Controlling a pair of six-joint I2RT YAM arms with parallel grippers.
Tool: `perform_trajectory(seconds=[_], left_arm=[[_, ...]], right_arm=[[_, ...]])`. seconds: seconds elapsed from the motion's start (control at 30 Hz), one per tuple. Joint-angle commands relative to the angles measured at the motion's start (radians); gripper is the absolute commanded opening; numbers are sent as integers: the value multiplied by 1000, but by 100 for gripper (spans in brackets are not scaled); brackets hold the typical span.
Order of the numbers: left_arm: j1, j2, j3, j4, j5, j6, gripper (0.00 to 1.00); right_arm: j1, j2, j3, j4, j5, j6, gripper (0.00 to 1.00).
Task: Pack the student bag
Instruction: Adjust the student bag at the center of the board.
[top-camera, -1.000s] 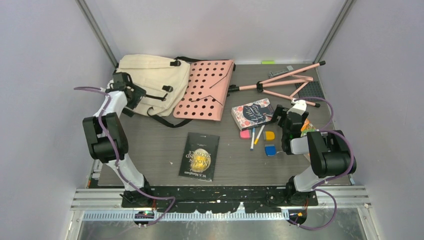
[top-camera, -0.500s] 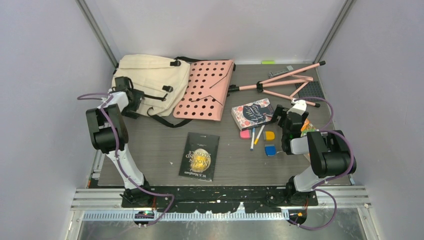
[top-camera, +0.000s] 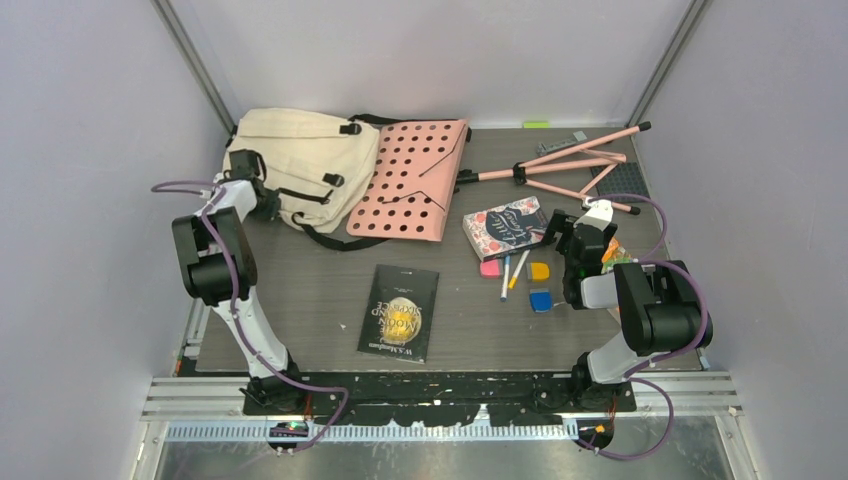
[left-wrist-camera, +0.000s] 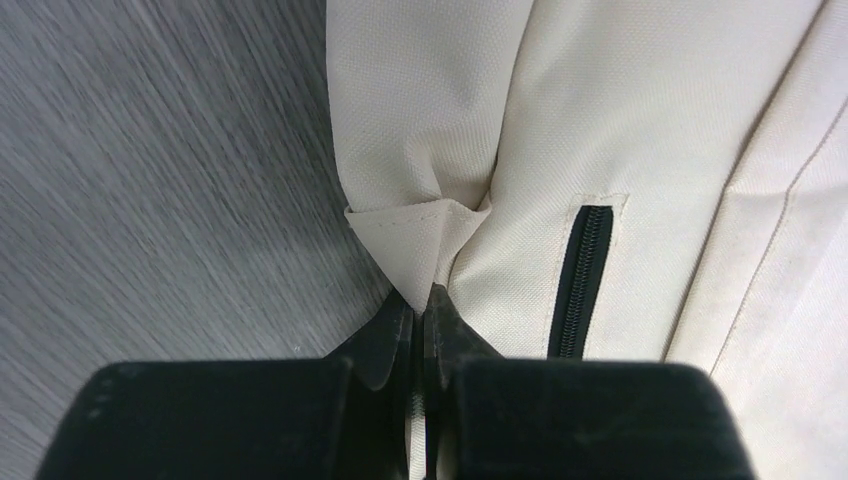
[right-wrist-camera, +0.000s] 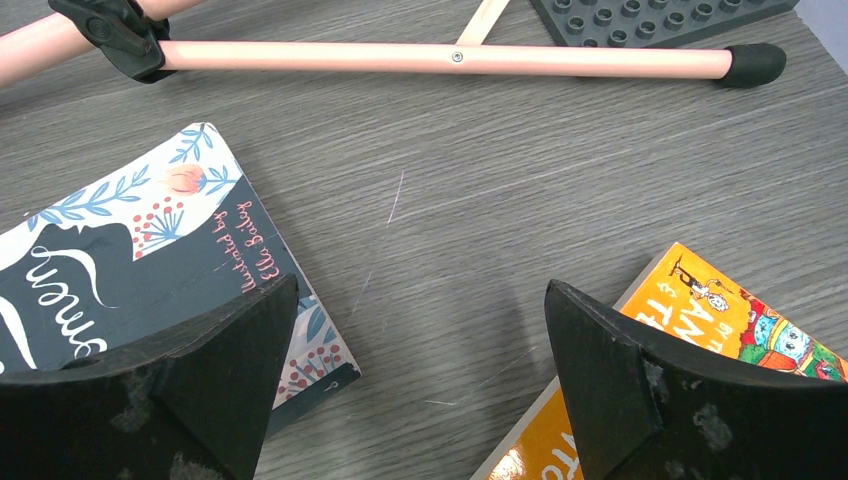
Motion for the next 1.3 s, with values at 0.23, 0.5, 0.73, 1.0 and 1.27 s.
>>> perform_trajectory(seconds=[0.23, 0.5, 0.73, 1.0, 1.27], left_arm=[[-3, -277, 25, 16, -146, 191, 0], [-54, -442, 111, 70, -161, 371, 0], [-168, -529, 279, 27, -248, 559, 0], [-300, -544, 551, -96, -196, 661, 0], [-530, -448, 905, -492, -280, 624, 0]], right_arm=[[-6, -176, 134, -305, 25, -8, 100], [-5, -374, 350, -612, 37, 89, 100], [-5, -369, 685, -1125, 0, 199, 100], [-3, -370, 851, -1179, -236, 238, 100], [174, -333, 1003, -1202, -466, 151, 100]])
